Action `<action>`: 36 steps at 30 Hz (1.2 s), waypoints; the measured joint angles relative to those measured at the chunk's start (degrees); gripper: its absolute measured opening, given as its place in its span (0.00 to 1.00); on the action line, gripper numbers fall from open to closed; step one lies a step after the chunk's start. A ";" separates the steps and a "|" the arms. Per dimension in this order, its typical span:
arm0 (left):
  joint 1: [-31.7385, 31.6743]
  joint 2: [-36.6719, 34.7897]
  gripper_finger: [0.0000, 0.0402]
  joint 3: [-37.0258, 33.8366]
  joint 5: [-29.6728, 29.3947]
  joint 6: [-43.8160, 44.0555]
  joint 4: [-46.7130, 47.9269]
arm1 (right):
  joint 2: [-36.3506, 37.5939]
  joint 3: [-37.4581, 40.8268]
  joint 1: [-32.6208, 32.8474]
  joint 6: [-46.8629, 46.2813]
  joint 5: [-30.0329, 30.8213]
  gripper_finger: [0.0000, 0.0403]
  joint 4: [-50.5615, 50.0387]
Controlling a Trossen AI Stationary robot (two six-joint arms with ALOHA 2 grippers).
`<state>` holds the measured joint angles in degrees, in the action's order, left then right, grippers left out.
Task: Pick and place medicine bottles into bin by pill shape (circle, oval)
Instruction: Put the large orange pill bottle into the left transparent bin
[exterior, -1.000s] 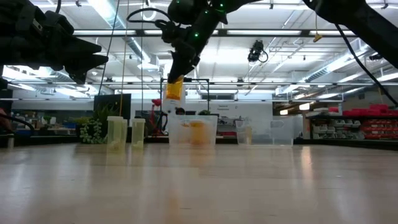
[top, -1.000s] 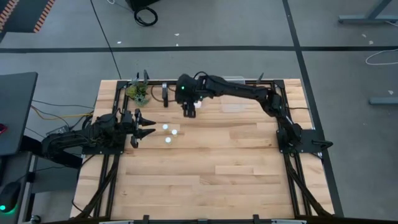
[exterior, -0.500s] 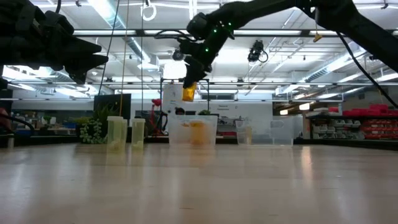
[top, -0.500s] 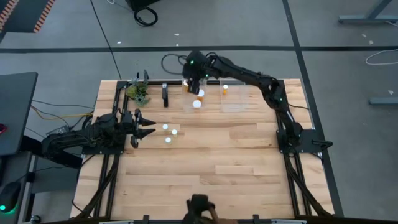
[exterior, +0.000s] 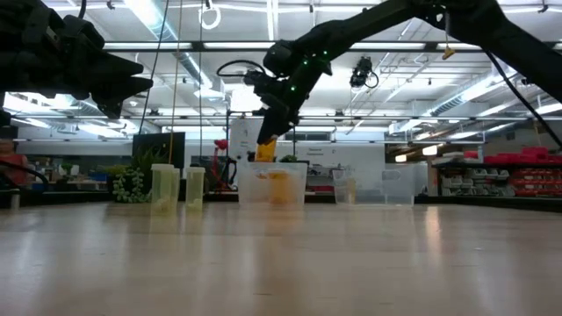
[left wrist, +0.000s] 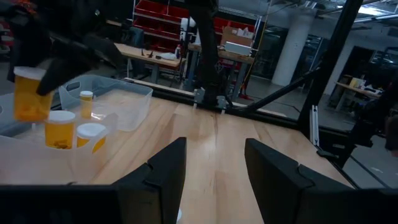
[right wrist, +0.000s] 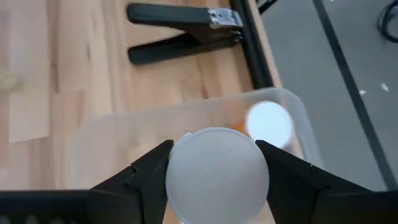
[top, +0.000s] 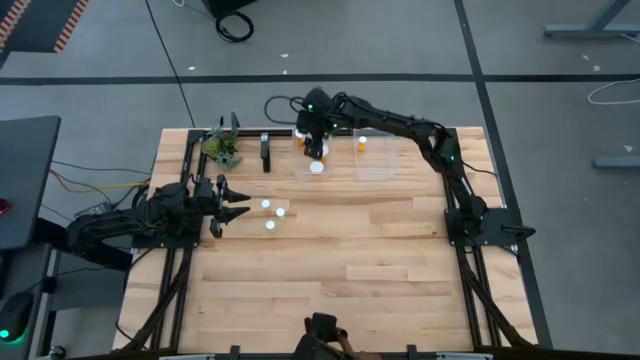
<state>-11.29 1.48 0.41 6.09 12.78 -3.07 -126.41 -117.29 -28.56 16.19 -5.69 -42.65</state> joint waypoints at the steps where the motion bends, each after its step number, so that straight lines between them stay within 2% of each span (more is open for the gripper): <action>1: 0.00 0.00 0.43 0.00 0.00 0.02 0.00 | 0.04 0.77 0.22 -0.42 -0.27 0.56 0.92; 7: 0.00 0.00 0.43 -0.01 0.00 0.00 -0.02 | -0.05 4.93 1.09 -3.21 -0.46 0.56 4.92; 11: 0.00 0.00 0.43 0.02 0.00 0.02 0.00 | -1.86 4.98 1.33 -4.40 -1.33 0.56 5.36; 16: 0.00 -0.02 0.43 -0.01 -0.04 0.02 0.00 | -5.43 1.98 1.10 -5.59 -2.65 0.56 5.17; 26: 0.00 0.02 0.43 -0.01 0.02 0.02 0.02 | -14.67 -13.67 0.59 -5.77 -2.95 0.56 -5.85; 36: 0.00 0.02 0.43 0.00 0.02 0.00 0.00 | -14.64 -13.58 0.93 -5.98 -2.95 0.56 -9.02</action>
<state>-11.29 1.49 0.41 6.11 12.78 -3.07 -141.05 -130.87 -27.63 10.21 -8.64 -51.67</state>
